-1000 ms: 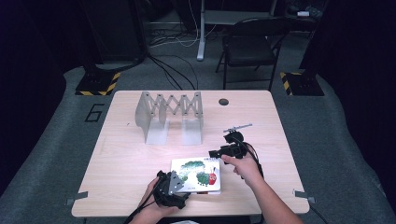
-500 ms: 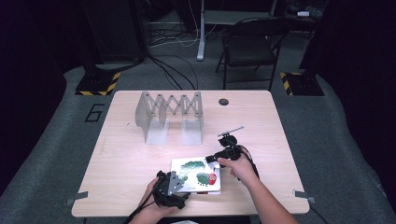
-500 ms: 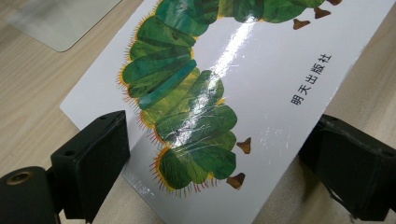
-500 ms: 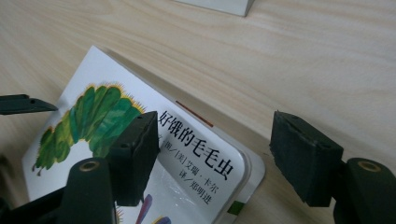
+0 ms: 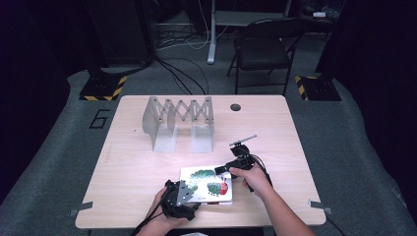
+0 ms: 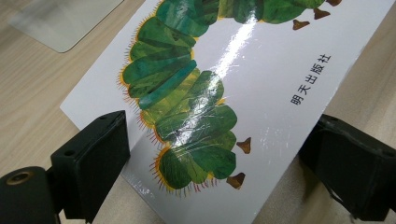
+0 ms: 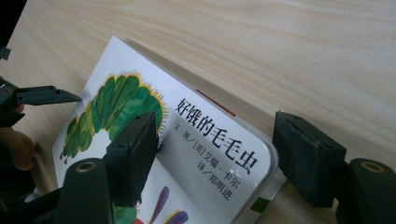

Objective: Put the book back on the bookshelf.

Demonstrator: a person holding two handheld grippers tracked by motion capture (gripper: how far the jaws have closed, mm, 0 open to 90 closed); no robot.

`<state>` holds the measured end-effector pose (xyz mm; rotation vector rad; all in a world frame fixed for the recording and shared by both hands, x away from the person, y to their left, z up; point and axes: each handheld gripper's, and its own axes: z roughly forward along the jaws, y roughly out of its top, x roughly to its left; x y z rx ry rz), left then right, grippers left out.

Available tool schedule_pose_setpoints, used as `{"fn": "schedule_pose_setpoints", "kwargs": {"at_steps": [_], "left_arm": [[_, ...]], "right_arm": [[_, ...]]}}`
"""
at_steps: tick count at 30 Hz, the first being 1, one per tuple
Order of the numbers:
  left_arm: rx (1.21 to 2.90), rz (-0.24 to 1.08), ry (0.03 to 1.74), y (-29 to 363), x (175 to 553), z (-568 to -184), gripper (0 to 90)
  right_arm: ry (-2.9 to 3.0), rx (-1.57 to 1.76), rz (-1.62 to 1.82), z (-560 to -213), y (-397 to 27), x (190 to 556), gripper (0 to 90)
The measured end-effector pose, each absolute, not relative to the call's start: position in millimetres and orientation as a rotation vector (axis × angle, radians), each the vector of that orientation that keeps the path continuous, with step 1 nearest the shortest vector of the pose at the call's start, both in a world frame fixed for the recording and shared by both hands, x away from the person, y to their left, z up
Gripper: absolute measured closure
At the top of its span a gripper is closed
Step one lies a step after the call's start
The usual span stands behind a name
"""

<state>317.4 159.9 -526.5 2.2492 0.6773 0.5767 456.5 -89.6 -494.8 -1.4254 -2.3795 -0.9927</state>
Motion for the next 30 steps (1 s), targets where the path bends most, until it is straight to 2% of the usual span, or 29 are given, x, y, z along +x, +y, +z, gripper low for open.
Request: {"fn": "schedule_pose_setpoints", "kwargs": {"at_steps": [12, 25, 30], "left_arm": [[2.248, 0.578, 0.678, 159.7, 317.4, -526.5, 8.6], [2.283, 0.594, 0.673, 158.8, 317.8, -523.8, 8.3], [2.317, 0.567, 0.648, 158.3, 315.8, -520.5, 12.3]], "right_arm": [[-2.382, -1.363, -0.959, -498.1, -83.8, 453.5, 29.3], [-2.367, -1.369, -0.958, -500.2, -85.6, 454.5, 31.4], [-2.346, -1.382, -0.967, -500.9, -88.0, 454.7, 34.1]]}}
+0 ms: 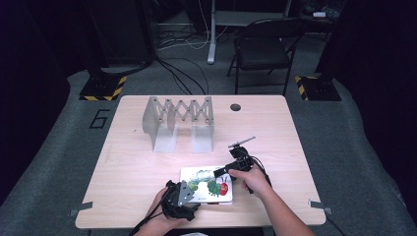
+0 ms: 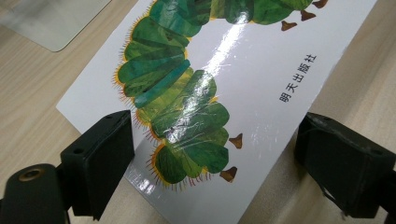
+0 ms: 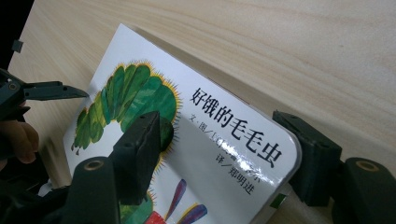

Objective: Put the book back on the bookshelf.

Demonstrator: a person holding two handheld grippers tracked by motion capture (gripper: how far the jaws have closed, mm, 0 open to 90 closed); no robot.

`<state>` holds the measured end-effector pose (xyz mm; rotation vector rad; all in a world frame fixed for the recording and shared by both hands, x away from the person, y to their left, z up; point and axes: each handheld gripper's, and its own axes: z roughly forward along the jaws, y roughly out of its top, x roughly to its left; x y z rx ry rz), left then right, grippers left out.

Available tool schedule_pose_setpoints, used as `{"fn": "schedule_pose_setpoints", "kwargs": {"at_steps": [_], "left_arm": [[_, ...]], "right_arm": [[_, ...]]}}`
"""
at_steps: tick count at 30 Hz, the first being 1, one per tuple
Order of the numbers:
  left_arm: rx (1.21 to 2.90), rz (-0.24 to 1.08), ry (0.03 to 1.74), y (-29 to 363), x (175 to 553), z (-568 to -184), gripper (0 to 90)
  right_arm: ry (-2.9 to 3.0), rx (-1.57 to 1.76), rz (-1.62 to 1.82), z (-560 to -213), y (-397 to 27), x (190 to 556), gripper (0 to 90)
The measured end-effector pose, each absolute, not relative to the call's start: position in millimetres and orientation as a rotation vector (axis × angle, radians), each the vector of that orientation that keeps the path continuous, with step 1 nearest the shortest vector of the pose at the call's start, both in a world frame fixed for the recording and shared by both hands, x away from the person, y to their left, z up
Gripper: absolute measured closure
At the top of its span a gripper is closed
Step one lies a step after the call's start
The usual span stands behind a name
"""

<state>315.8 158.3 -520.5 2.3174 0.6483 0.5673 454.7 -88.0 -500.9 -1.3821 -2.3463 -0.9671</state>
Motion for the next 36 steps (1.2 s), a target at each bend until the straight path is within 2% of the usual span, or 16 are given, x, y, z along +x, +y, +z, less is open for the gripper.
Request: {"fn": "schedule_pose_setpoints", "kwargs": {"at_steps": [5, 17, 29, 36], "left_arm": [[2.304, 0.518, 0.674, 162, 315, -514, 16.5], [2.260, 0.384, 0.775, 179, 326, -499, 18.9], [2.245, 0.276, 0.912, 176, 341, -501, 14.2], [2.213, 0.299, 0.928, 179, 341, -507, 11.1]], "right_arm": [[-2.340, -1.388, -0.970, -501, -88, 455, 34.9], [-2.323, -1.394, -0.971, -501, -89, 454, 34.9], [-2.328, -1.389, -0.973, -501, -90, 454, 34.9], [-2.348, -1.395, -0.970, -501, -88, 453, 34.6]]}}
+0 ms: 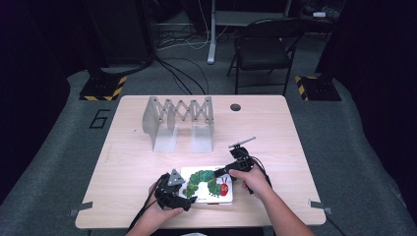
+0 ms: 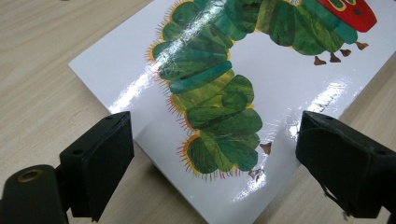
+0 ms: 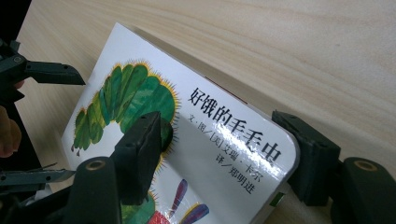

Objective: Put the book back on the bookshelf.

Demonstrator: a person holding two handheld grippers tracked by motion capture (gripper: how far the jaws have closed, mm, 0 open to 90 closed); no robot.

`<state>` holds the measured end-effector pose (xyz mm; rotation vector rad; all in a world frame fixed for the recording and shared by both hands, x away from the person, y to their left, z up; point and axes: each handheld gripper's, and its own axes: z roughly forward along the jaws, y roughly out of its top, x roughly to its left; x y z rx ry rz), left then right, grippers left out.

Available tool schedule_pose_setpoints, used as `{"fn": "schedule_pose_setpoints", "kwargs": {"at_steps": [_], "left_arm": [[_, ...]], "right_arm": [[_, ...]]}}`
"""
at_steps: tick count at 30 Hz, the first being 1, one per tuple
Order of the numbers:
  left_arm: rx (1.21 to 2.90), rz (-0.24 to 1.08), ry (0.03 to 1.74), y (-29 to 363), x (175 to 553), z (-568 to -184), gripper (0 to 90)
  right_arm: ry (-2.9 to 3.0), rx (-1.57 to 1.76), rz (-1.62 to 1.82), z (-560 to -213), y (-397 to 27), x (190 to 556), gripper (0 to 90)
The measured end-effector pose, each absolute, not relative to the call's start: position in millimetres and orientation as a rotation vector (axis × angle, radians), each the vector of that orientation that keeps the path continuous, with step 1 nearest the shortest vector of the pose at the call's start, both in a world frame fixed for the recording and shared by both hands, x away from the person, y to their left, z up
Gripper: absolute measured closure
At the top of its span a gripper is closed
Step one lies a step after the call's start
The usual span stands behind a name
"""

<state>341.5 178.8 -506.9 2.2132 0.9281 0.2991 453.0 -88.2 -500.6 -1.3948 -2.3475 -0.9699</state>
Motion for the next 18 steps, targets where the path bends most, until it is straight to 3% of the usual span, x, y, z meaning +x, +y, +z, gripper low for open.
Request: {"fn": "schedule_pose_setpoints", "kwargs": {"at_steps": [18], "left_arm": [[2.185, 0.279, 0.950, 182, 341, -512, 4.8]], "right_arm": [[-2.410, -1.380, -0.973, -487, -86, 446, 35.2]]}}
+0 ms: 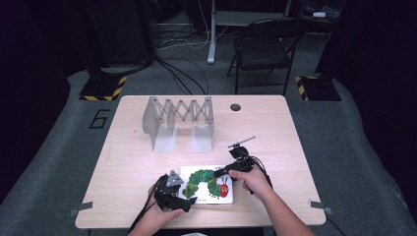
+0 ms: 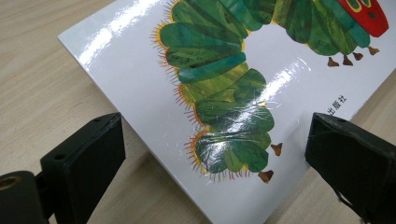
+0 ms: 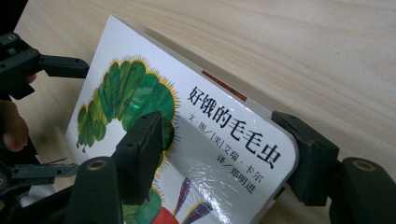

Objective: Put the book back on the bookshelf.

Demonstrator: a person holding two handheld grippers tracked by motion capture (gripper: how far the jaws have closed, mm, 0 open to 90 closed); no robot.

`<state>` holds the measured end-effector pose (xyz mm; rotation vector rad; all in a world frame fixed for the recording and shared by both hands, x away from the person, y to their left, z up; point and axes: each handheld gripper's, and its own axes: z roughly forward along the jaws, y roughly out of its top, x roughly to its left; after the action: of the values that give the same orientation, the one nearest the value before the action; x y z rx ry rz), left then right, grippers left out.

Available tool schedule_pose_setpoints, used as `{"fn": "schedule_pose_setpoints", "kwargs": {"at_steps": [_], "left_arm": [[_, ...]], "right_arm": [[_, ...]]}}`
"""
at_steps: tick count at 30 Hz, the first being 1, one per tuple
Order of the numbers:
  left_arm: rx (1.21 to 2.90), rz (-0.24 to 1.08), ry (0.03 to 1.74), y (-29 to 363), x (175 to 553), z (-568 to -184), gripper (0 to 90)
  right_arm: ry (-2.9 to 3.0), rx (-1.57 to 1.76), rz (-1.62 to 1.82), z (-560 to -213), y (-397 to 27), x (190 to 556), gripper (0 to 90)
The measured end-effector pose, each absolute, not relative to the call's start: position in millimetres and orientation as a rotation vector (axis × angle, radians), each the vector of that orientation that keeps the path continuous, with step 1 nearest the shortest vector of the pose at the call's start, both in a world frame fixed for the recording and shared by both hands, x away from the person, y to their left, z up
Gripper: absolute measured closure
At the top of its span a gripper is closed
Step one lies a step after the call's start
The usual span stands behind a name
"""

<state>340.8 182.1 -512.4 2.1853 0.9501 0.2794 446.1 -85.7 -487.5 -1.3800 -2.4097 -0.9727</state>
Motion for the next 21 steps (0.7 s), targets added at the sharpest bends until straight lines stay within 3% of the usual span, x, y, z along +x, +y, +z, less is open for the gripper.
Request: {"fn": "schedule_pose_setpoints", "kwargs": {"at_steps": [21], "left_arm": [[2.199, 0.209, 0.968, 182, 346, -512, 3.2]], "right_arm": [[-2.465, -1.354, -1.044, -469, -83, 434, 38.5]]}}
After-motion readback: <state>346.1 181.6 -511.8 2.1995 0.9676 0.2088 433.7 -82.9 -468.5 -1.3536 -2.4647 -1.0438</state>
